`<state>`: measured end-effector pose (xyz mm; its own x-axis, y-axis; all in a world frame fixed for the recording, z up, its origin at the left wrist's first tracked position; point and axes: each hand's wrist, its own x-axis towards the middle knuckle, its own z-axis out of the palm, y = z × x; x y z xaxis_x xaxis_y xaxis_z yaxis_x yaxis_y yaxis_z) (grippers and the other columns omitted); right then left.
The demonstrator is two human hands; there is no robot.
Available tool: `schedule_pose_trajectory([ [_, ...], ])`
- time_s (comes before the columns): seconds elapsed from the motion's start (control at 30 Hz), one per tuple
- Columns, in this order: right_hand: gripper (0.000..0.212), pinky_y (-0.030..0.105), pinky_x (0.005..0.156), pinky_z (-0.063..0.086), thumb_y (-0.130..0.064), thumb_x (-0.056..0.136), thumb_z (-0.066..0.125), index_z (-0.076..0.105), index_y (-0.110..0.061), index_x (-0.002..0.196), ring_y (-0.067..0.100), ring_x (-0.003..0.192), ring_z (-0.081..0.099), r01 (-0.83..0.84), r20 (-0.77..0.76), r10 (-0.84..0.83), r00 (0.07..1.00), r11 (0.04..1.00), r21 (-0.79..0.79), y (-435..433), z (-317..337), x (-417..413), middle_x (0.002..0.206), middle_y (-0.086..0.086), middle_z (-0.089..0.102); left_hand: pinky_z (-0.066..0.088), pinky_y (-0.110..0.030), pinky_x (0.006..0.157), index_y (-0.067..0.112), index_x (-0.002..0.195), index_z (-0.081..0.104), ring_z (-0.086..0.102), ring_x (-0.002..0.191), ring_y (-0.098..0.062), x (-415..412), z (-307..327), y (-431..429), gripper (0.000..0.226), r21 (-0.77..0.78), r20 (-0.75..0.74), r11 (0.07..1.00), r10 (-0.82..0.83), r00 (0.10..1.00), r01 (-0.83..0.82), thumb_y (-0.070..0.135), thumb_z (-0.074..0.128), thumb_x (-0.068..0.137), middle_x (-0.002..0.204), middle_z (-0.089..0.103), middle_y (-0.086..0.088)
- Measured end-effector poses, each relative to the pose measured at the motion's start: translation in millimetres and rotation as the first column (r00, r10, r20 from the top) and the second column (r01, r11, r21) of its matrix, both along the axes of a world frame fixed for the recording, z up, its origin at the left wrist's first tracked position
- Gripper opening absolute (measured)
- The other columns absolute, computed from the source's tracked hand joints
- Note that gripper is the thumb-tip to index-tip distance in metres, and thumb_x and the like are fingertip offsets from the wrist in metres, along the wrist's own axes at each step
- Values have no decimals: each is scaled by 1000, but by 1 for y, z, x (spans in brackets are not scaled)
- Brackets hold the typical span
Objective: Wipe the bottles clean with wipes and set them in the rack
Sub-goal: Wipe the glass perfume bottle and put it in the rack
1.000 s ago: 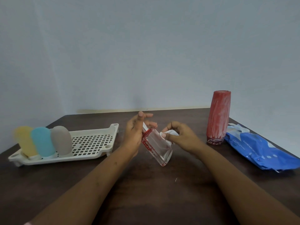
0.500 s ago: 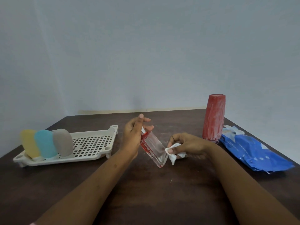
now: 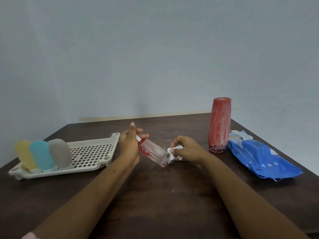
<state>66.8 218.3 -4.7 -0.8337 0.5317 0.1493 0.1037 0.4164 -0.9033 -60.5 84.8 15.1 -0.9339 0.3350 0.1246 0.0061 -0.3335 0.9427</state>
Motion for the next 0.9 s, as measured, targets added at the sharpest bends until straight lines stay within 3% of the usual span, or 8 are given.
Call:
schedule_pose_trajectory([
  [0.13,8,24,65,55,-10,87,66,58,-9,89,13,78,64,7,-249,-66,966,973,-232,1,7,-4,95,12,63,54,-37,69,7,80,55,65,51,-15,-14,19,10,37,170,158,985,6,987,-33,37,45,100,48,63,-2],
  [0.2,8,23,65,55,-10,88,65,57,-8,89,13,79,63,26,-345,-129,930,957,-289,-2,10,-5,97,13,64,54,-34,63,7,80,54,65,49,-14,-16,26,15,37,237,196,971,-8,981,-39,36,44,100,45,61,-1],
  [0.33,6,17,58,51,-7,88,64,58,-9,87,10,79,66,31,-434,-147,889,964,-264,-15,12,-8,94,8,67,55,-30,57,6,85,56,66,57,-16,-19,24,22,38,321,275,945,-30,961,-62,38,43,100,49,63,-1],
  [0.47,9,15,56,48,0,84,66,60,-7,82,2,71,63,-45,-520,-30,853,990,-131,-28,15,-11,86,5,67,55,-32,61,6,85,57,66,63,-17,-26,18,15,39,340,312,934,-7,950,-104,39,41,101,48,64,0],
  [0.67,17,25,68,52,1,78,72,65,-14,79,9,77,65,-161,-544,130,829,987,-9,-47,12,-16,81,-4,69,54,-31,64,6,86,59,66,67,-17,-34,15,3,41,315,322,938,40,946,-147,40,41,101,48,64,0],
  [0.73,15,26,68,53,0,80,70,64,-13,81,8,77,64,-138,-576,101,811,990,-21,-49,14,-15,79,-3,69,55,-31,63,5,86,59,66,66,-17,-33,17,5,42,324,330,936,25,944,-138,40,41,101,49,64,0],
  [0.8,12,18,65,50,0,82,68,62,-11,82,3,77,62,-54,-602,9,799,997,-58,-44,16,-14,81,-5,66,56,-29,58,5,85,59,67,62,-15,-32,19,6,43,350,328,930,-7,945,-115,41,40,101,49,64,0],
  [0.9,11,18,65,49,-2,84,67,62,-12,83,8,80,62,27,-570,-86,817,993,-111,-33,14,-15,86,-1,65,56,-27,53,5,87,60,68,57,-14,-28,20,6,44,355,310,934,-70,948,-47,41,41,100,53,65,-2],
])
